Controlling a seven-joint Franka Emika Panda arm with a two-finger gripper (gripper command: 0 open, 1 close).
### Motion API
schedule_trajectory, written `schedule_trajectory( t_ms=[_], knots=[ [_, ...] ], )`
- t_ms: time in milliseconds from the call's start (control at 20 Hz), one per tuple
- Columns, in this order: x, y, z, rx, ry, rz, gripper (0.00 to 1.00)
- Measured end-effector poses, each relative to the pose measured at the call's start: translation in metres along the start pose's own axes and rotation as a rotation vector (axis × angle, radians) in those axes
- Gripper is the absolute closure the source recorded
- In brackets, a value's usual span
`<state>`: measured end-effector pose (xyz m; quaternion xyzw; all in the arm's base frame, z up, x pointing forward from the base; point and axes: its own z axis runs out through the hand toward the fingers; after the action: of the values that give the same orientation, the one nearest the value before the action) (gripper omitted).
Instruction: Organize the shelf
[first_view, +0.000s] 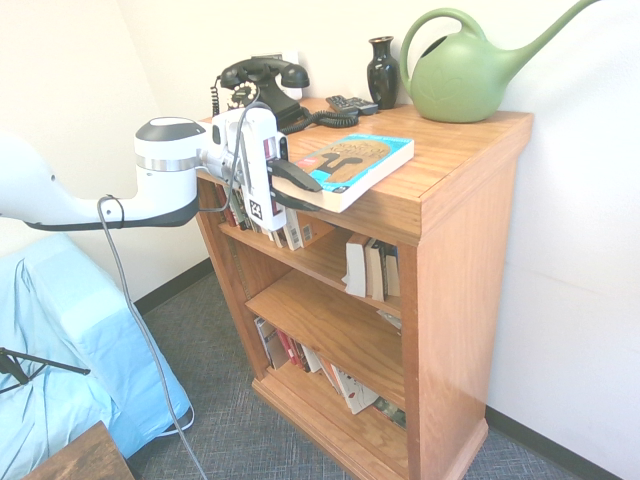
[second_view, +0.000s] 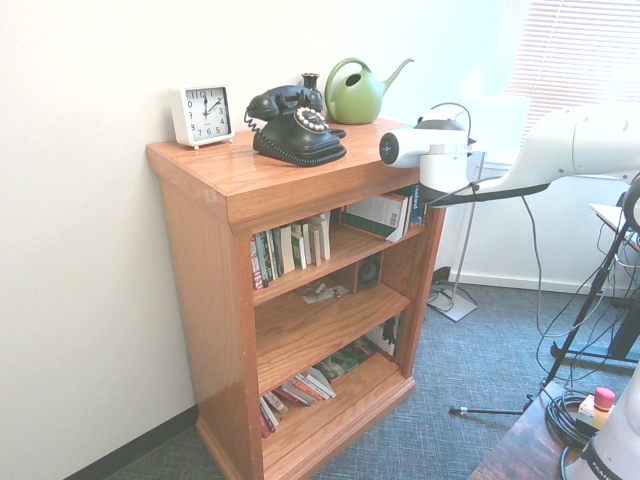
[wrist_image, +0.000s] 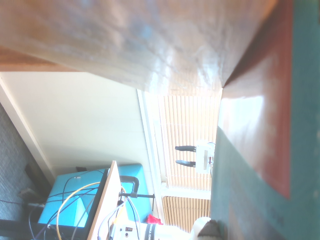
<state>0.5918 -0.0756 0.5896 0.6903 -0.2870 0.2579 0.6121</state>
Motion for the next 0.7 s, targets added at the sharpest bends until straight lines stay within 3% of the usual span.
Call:
schedule_trajectory(
  t_ms=[300, 500, 700],
  knots=[
    [0.006, 0.024, -0.018, 0.077, -0.054, 0.1, 1.0],
    [0.01, 0.085, -0.026, 0.169, -0.123, 0.198, 1.0],
    [-0.019, 0.139, -0.022, 0.299, -0.213, 0.28, 1.0]
  ],
)
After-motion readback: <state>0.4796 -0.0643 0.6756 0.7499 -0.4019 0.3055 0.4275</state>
